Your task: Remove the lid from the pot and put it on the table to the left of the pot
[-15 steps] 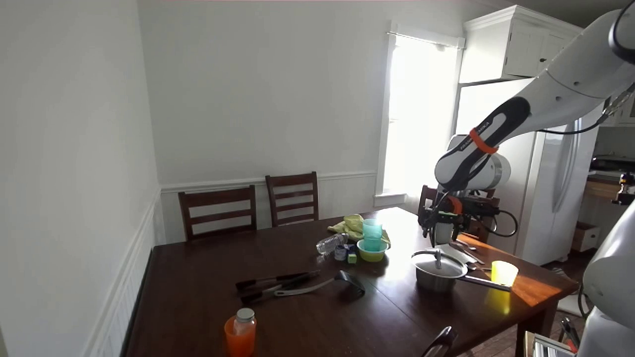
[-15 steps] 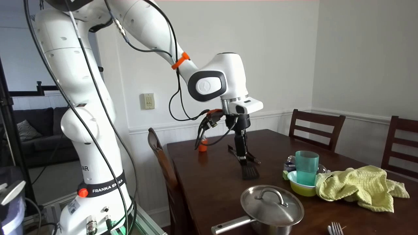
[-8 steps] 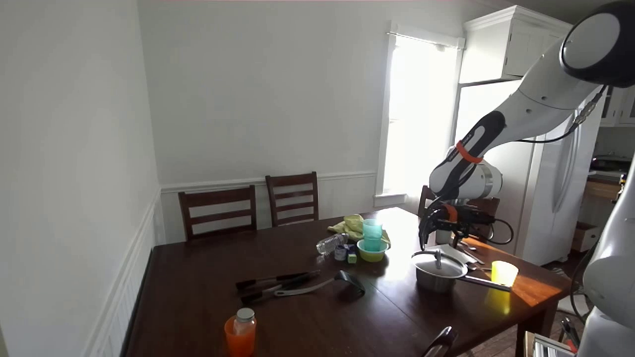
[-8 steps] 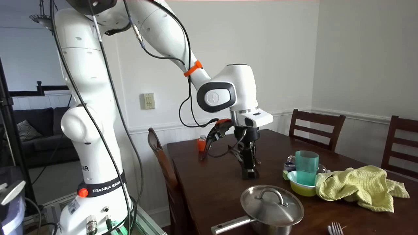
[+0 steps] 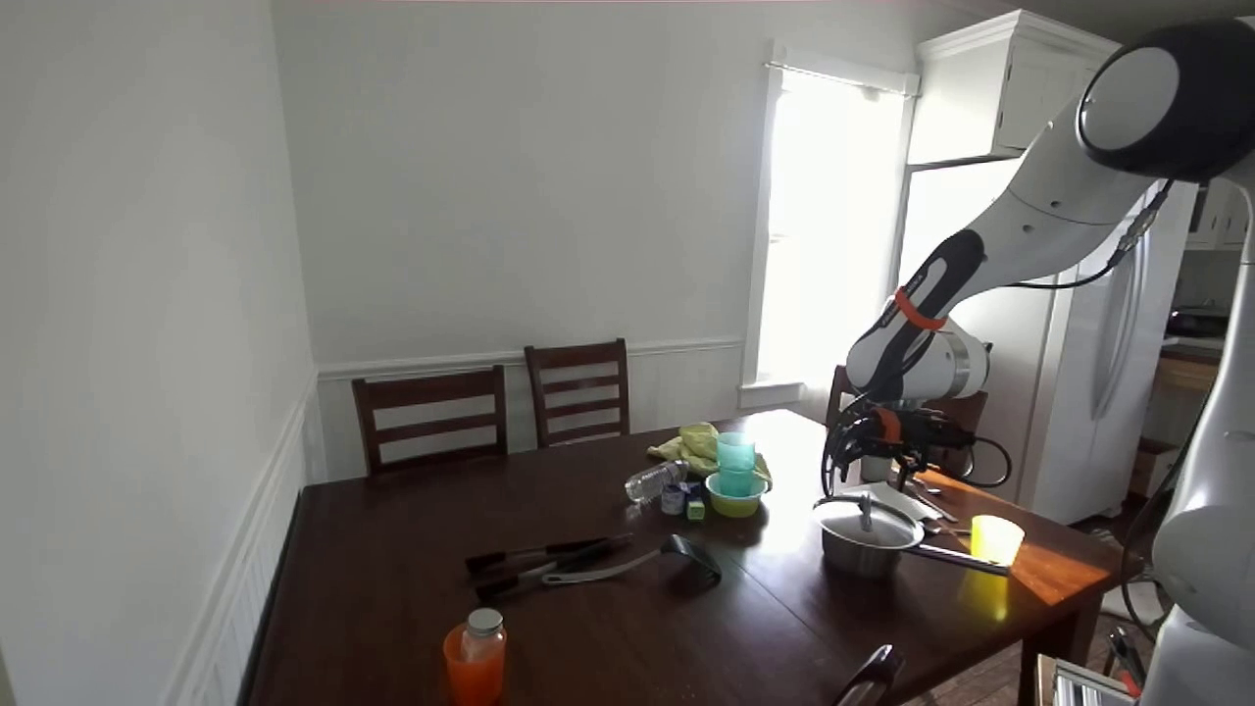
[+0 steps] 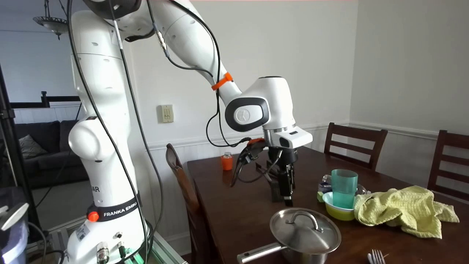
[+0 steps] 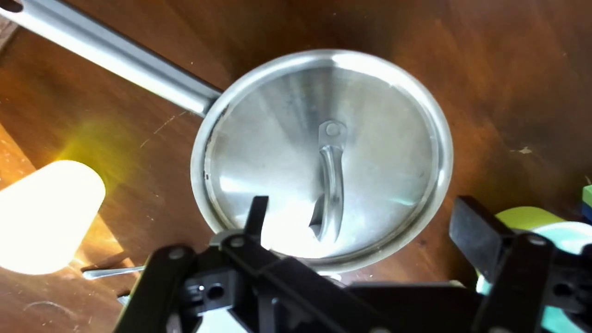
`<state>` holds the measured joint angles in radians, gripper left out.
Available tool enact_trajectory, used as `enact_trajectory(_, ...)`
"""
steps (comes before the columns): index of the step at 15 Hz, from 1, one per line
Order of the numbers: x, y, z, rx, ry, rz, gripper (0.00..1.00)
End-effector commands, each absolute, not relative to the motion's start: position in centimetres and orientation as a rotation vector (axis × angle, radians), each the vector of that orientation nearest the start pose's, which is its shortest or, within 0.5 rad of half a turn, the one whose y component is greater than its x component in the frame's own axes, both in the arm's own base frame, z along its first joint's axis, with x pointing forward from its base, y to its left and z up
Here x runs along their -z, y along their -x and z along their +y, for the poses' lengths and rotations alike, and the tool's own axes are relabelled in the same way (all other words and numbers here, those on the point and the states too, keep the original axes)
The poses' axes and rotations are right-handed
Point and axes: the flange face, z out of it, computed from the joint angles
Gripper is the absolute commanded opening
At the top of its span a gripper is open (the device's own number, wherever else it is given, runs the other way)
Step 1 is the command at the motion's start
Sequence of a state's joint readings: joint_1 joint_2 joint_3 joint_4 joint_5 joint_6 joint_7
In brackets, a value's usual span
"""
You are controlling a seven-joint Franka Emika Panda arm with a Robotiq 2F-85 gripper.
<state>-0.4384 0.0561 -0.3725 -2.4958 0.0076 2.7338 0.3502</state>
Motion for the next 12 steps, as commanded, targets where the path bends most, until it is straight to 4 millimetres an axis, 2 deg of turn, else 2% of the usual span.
enact_trajectory(1, -26.9, -34.5, -37.5, 0.334, 2.628, 1.815, 1.00)
enact_trajectory(11, -23.1, -36.3, -39.2, 0.256, 2.621, 1.861, 1.00)
enact_trajectory(12, -22.8, -36.4, -39.3, 0.245, 2.620, 1.860, 0.75)
